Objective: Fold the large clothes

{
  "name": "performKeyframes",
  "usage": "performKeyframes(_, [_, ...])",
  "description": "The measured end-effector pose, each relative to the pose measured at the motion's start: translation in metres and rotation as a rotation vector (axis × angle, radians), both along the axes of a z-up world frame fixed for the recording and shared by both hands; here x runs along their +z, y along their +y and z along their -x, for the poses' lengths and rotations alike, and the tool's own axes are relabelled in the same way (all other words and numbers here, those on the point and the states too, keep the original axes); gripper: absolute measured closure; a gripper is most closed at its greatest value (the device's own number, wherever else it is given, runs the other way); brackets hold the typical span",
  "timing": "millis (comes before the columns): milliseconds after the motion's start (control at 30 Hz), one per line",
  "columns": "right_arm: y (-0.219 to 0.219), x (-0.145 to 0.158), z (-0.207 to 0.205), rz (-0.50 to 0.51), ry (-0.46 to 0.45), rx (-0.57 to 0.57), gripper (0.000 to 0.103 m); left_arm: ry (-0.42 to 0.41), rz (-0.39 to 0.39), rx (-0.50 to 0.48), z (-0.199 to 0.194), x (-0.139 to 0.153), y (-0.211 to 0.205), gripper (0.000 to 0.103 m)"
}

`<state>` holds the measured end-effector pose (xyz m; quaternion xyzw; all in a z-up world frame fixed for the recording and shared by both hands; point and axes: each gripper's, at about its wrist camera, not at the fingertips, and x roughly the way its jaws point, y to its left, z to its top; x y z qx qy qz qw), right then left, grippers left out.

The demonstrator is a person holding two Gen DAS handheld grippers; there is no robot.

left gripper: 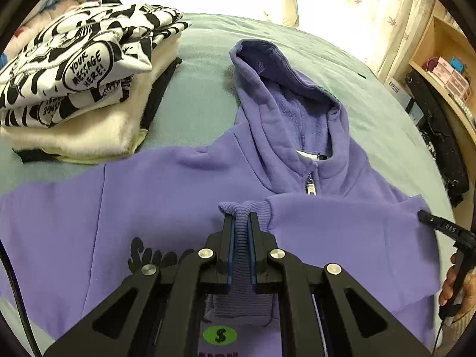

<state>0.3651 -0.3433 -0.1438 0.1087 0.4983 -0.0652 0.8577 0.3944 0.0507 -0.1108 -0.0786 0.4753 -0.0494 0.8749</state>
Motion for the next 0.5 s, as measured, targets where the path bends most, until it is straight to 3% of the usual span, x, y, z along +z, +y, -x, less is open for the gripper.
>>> performKeyframes(100, [-0.003, -0.025, -0.006, 0.017, 0.084, 0.001, 0.087, 0.120, -0.060, -0.013, -0.012, -0.031, -0.009, 0.094])
performKeyframes(200, [-0.006, -0.004, 0.004, -0.002, 0.085, -0.025, 0.075, 0.120, -0.068, 0.005, -0.007, -0.030, -0.004, 0.089])
performKeyframes(300, [-0.008, 0.026, 0.025, -0.049, 0.017, -0.006, 0.075, 0.143, -0.087, 0.001, 0.000, -0.016, 0.000, 0.086])
performKeyframes(433, [0.012, 0.055, 0.055, -0.060, -0.048, 0.068, 0.075, 0.064, -0.096, -0.044, 0.024, 0.016, -0.009, 0.068])
performKeyframes(500, [0.039, 0.057, 0.069, -0.081, -0.046, 0.123, 0.074, 0.009, -0.072, -0.064, 0.037, 0.030, -0.021, 0.067])
